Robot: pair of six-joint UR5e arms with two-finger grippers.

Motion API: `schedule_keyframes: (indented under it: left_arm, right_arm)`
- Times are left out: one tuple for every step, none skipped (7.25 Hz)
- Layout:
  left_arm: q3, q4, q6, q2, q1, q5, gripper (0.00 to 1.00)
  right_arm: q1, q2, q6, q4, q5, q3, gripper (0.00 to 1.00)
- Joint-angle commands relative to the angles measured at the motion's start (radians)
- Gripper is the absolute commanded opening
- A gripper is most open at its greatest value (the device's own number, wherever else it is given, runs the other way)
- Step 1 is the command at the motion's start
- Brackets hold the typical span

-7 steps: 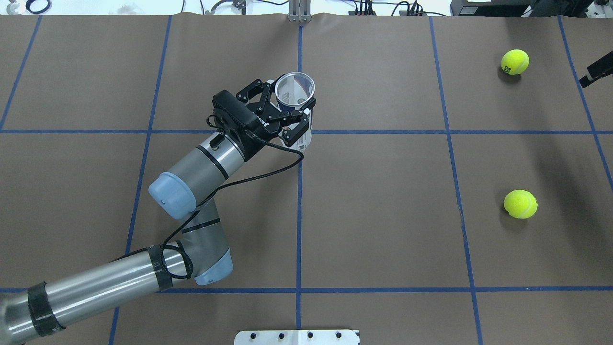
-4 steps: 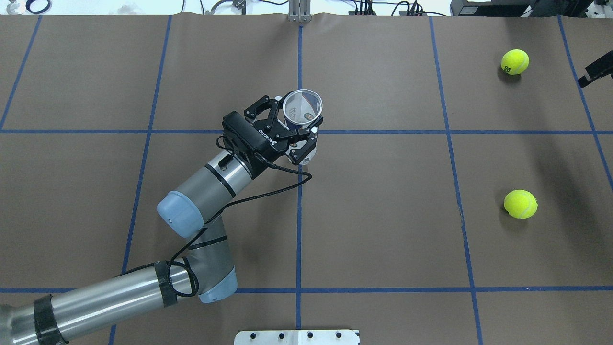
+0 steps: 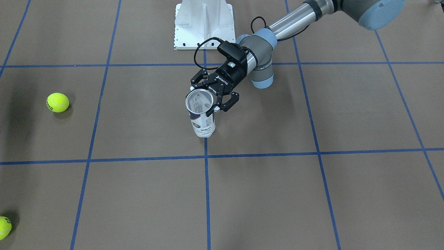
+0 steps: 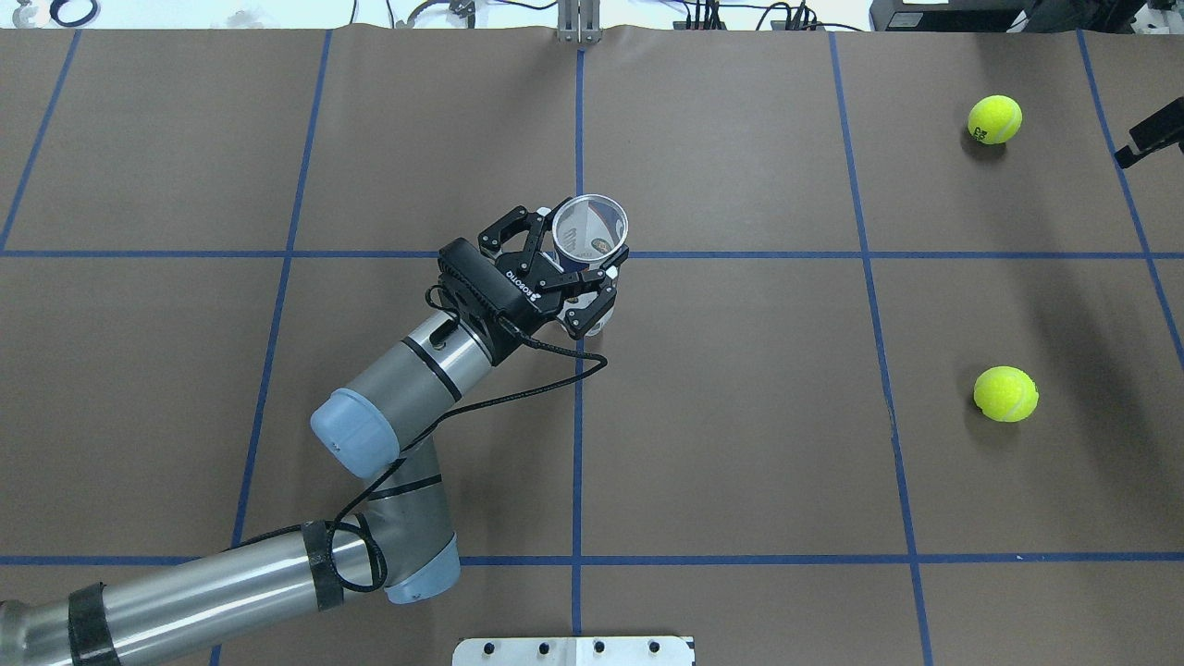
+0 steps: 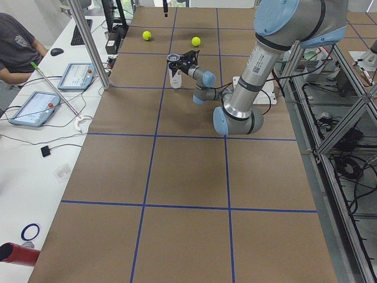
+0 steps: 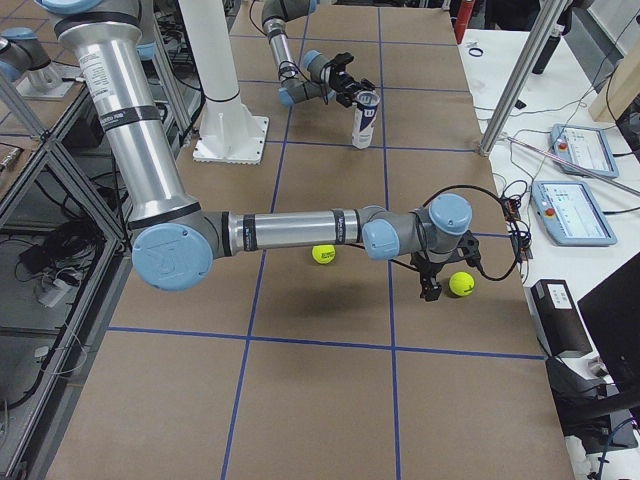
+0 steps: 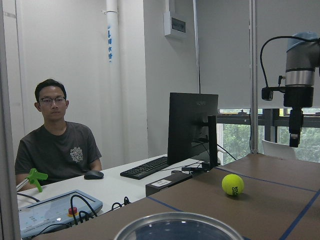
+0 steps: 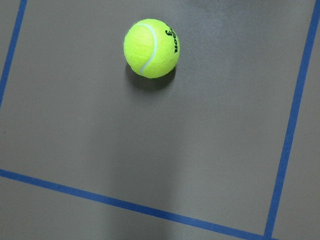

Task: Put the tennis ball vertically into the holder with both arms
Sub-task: 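Lift the can with the left gripper and turn it upright, opening up, then hold the can upright with the left gripper while the right gripper reaches the nearer ball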

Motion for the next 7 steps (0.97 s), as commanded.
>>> schedule_keyframes:
  left_arm:
    - [0.0, -0.001, -0.001, 0.004, 0.011, 0.001, 0.75]
    - [0.0, -0.003, -0.001, 0.004, 0.014, 0.001, 0.78]
    - [0.0, -0.003, -0.003, 0.004, 0.019, 0.001, 0.81]
    - [0.002, -0.003, -0.003, 0.006, 0.019, 0.001, 0.82]
    - [0.002, -0.003, -0.003, 0.006, 0.019, 0.001, 0.83]
    - [0.002, -0.003, -0.004, 0.007, 0.019, 0.0, 0.83]
    - [0.002, -0.003, -0.004, 0.007, 0.019, 0.0, 0.83]
  right_arm:
    - [0.0, 0.0, 0.0, 0.0, 0.001, 0.001, 1.0]
    - [0.0, 0.0, 0.0, 0.0, 0.001, 0.001, 1.0]
    - [0.0, -0.001, 0.0, 0.0, 0.001, 0.001, 0.99]
    - [0.0, -0.001, 0.0, 0.0, 0.001, 0.001, 1.0]
    - [0.0, -0.001, 0.0, 0.0, 0.001, 0.001, 0.99]
    - [0.0, 0.0, 0.0, 0.0, 0.001, 0.001, 1.0]
    - [-0.002, 0.0, 0.002, 0.0, 0.001, 0.001, 1.0]
